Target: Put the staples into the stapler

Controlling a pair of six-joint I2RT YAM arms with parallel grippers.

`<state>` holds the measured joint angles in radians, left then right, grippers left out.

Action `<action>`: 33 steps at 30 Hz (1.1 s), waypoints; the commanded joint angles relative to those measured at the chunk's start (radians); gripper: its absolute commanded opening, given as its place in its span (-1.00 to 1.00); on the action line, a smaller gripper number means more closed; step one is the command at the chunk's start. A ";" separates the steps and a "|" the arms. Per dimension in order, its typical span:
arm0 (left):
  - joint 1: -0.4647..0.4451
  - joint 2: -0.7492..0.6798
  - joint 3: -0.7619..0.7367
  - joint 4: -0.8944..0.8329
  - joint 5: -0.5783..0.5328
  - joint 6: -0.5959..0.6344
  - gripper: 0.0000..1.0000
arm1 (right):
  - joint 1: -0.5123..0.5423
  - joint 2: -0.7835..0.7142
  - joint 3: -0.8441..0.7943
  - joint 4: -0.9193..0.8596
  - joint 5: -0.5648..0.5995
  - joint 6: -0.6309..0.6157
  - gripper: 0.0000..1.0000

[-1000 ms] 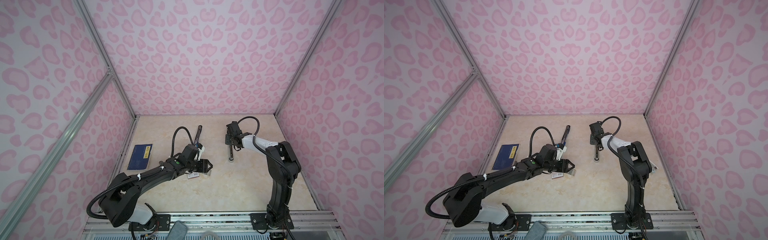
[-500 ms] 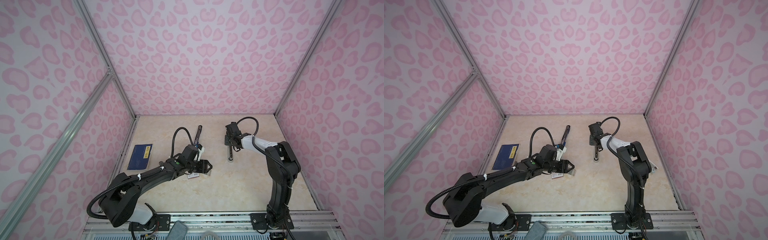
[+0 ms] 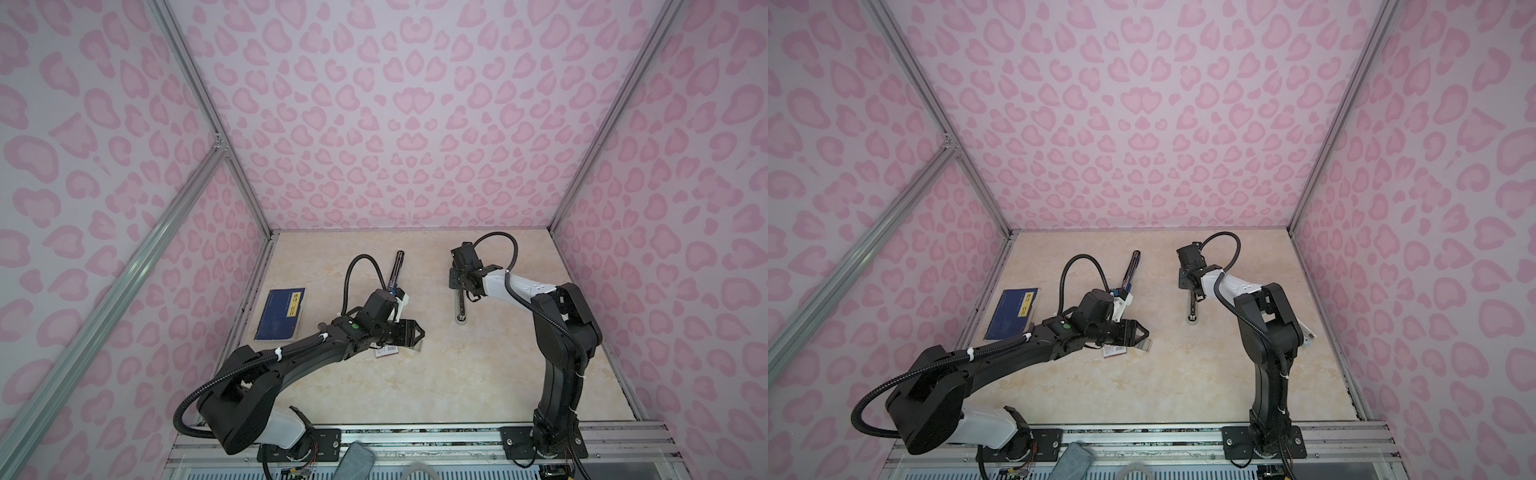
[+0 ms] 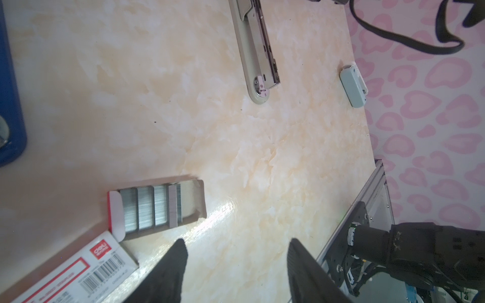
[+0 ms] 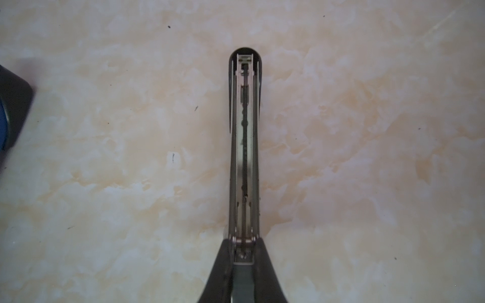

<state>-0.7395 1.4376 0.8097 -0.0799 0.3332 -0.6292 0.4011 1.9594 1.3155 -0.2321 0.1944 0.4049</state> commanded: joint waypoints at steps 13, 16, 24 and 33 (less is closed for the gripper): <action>0.000 0.001 0.002 0.005 0.003 -0.002 0.27 | 0.001 -0.001 -0.037 0.020 0.010 0.008 -0.74; 0.000 0.002 0.002 0.004 0.001 -0.001 0.27 | 0.000 -0.004 -0.038 0.021 0.008 0.009 -0.74; 0.000 0.003 0.002 0.008 0.002 -0.003 0.27 | 0.002 -0.030 -0.027 0.019 0.010 0.008 -0.74; 0.000 0.003 -0.001 0.010 0.006 -0.003 0.27 | 0.005 -0.004 -0.028 0.024 0.016 0.009 -0.74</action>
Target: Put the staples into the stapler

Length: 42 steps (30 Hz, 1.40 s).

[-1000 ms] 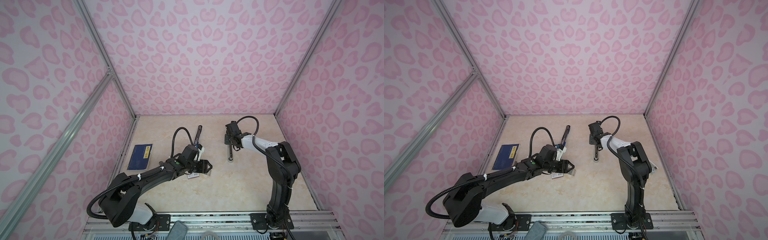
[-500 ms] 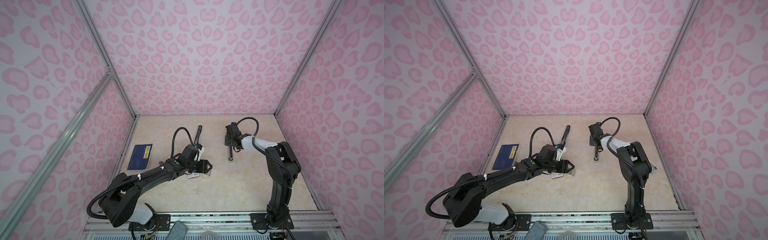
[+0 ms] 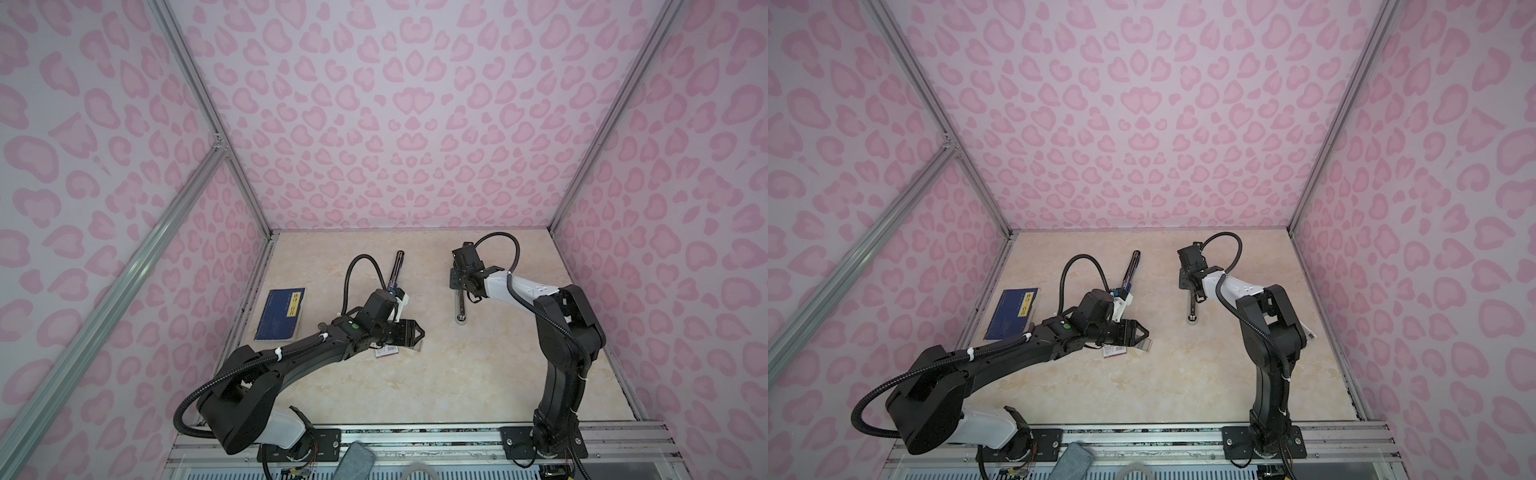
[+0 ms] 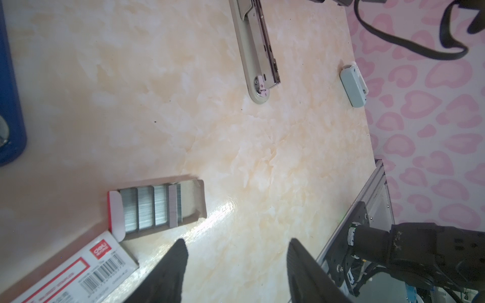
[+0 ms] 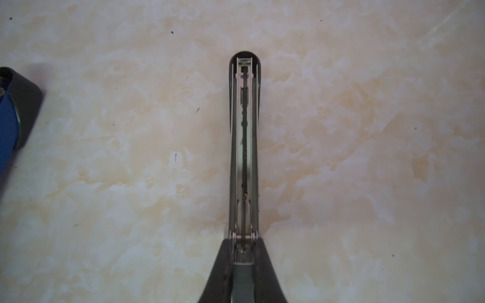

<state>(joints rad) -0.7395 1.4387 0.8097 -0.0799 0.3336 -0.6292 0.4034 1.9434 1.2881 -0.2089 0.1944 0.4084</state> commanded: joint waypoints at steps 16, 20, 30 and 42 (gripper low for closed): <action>0.000 -0.005 -0.009 0.012 -0.001 -0.003 0.26 | 0.011 -0.003 -0.025 0.010 0.020 0.016 -0.75; 0.000 -0.003 -0.009 0.014 0.002 -0.004 0.26 | 0.012 -0.014 -0.035 0.012 0.027 0.019 -0.75; 0.000 0.001 -0.007 0.015 0.002 -0.003 0.26 | 0.017 -0.014 -0.047 0.020 0.023 0.023 -0.75; 0.000 0.003 -0.004 0.016 0.005 -0.001 0.26 | 0.020 -0.021 -0.063 0.022 0.025 0.029 -0.72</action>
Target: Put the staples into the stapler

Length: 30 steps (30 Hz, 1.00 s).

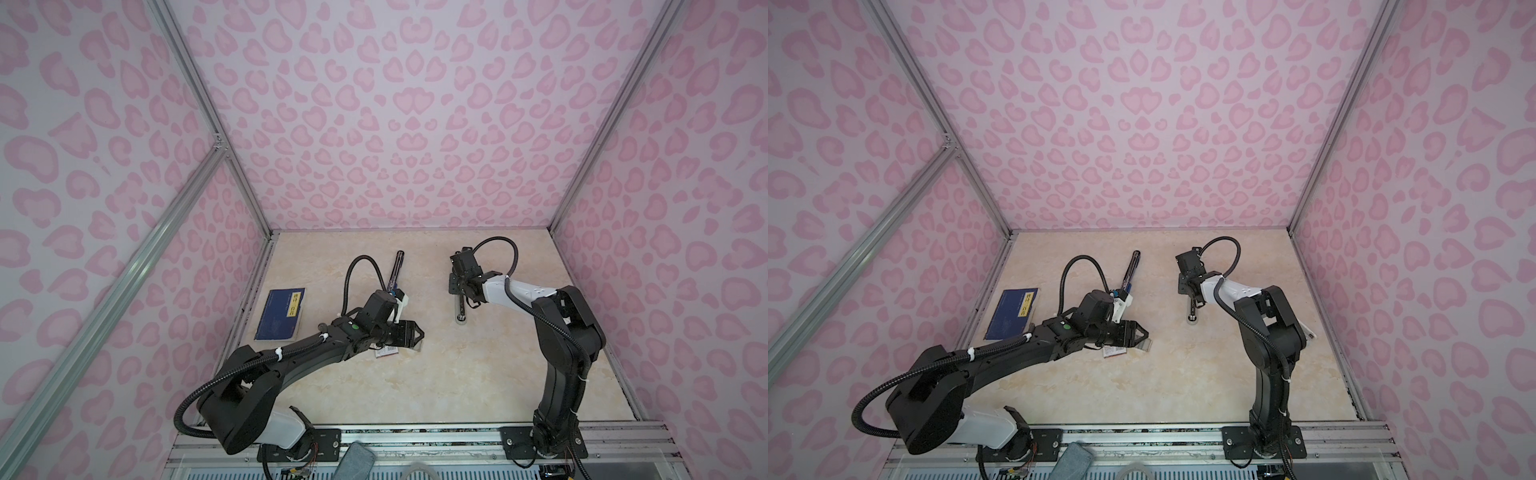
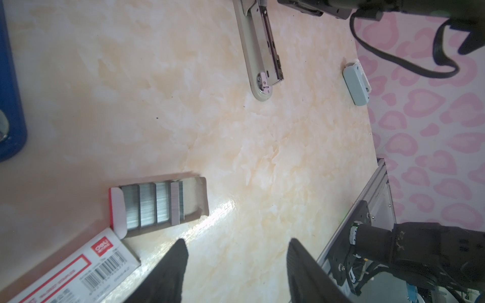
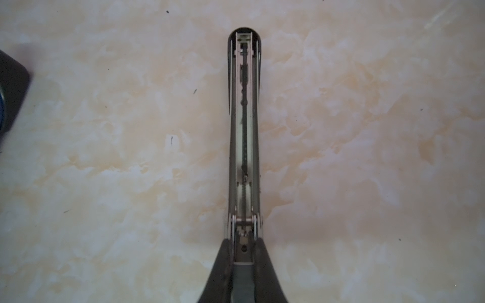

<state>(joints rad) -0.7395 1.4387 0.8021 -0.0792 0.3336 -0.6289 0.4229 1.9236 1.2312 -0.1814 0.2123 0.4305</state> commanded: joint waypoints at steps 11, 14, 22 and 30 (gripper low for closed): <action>0.000 0.006 0.008 0.015 0.007 0.001 0.25 | 0.002 -0.012 -0.020 -0.006 0.004 0.014 -0.68; 0.000 0.006 0.009 0.015 0.008 0.001 0.25 | 0.001 -0.011 -0.022 -0.004 0.002 0.017 -0.66; 0.000 0.003 0.011 0.012 0.006 0.003 0.24 | 0.004 -0.012 -0.015 -0.009 0.006 0.015 -0.54; 0.000 0.004 0.006 0.013 0.005 0.002 0.24 | 0.002 -0.019 0.009 -0.027 0.008 0.002 -0.51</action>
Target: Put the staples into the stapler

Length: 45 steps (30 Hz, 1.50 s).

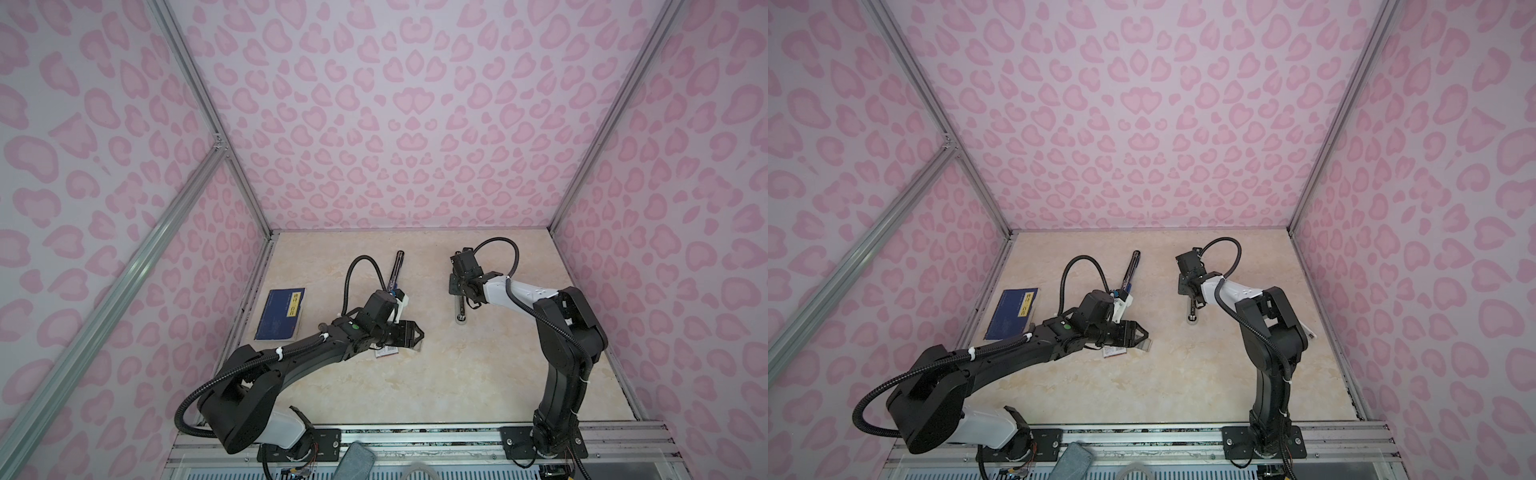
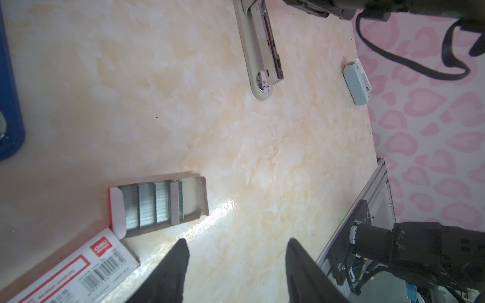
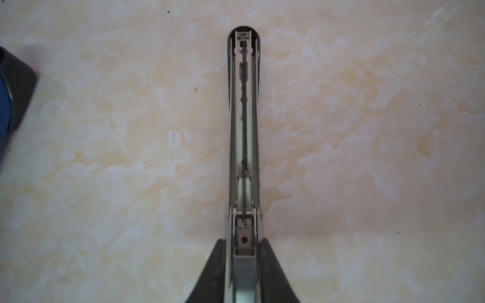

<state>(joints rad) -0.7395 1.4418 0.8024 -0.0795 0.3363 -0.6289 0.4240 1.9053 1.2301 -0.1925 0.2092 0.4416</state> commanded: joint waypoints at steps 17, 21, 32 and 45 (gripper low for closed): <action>0.000 -0.007 -0.008 0.015 -0.003 0.000 0.24 | -0.021 0.098 0.106 -0.064 -0.064 -0.013 -0.41; 0.000 -0.008 -0.009 0.013 -0.008 0.000 0.24 | -0.022 0.104 0.101 -0.066 -0.065 -0.010 -0.44; 0.000 0.001 -0.008 0.021 -0.002 -0.003 0.23 | 0.009 0.048 0.018 -0.037 -0.058 0.005 -0.47; 0.000 -0.003 -0.012 0.025 0.001 -0.003 0.23 | 0.020 0.009 0.008 -0.047 -0.019 -0.002 -0.46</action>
<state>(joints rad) -0.7395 1.4414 0.7933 -0.0788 0.3336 -0.6292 0.4397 1.9171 1.2404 -0.2310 0.1654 0.4419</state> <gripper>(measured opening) 0.615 0.274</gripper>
